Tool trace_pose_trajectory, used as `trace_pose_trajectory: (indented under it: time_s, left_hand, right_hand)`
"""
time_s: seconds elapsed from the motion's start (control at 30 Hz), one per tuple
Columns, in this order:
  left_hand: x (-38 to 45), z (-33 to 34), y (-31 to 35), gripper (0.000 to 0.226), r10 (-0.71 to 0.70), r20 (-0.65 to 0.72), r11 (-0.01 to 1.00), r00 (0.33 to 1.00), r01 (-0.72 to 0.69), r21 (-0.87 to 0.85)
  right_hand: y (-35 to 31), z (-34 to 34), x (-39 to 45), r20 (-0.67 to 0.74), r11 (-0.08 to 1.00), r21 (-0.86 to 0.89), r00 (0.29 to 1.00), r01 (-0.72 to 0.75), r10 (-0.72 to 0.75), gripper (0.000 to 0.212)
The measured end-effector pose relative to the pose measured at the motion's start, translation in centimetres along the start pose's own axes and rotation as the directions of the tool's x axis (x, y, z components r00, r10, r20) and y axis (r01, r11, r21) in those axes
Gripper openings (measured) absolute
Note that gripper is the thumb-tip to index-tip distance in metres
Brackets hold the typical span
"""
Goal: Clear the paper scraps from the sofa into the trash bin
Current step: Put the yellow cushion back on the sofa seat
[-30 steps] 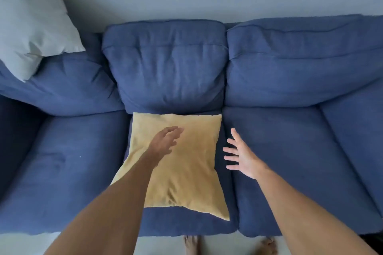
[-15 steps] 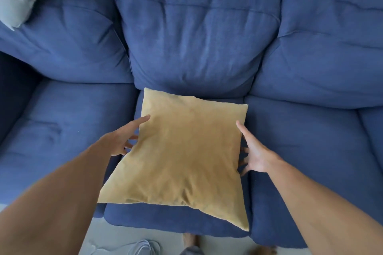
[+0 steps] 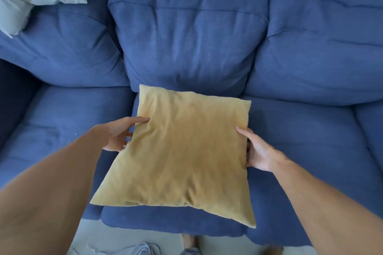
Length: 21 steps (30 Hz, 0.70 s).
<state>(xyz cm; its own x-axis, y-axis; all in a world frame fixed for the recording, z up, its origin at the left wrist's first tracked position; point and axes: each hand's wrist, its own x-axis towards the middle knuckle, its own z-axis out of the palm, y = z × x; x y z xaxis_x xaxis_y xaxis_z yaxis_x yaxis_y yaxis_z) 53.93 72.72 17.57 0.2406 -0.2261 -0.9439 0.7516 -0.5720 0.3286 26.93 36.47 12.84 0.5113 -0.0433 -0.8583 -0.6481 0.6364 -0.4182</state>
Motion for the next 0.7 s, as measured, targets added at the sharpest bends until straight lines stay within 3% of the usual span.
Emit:
trace_pose_trajectory:
  time_s: [0.13, 0.33, 0.7]
  left_hand:
    - [-2.1, 4.0, 2.3, 0.074, 0.038, 0.048, 0.999, 0.998, -0.040, 0.028]
    - [-4.6, 14.9, 6.7, 0.078, 0.127, 0.116, 0.989, 0.985, -0.134, 0.055]
    - [-4.3, 39.6, 11.6, 0.073, 0.259, 0.220, 0.957, 0.941, -0.281, 0.074]
  right_hand:
    - [-2.8, -5.0, -4.0, 0.050, 0.999, -0.002, 0.998, 0.042, -0.042, 0.064]
    - [-7.7, -16.3, -12.3, 0.136, 0.993, -0.101, 0.989, 0.067, -0.053, 0.046]
    - [-14.1, -35.9, -22.2, -0.002, 0.977, -0.100, 0.982, 0.190, -0.191, 0.051]
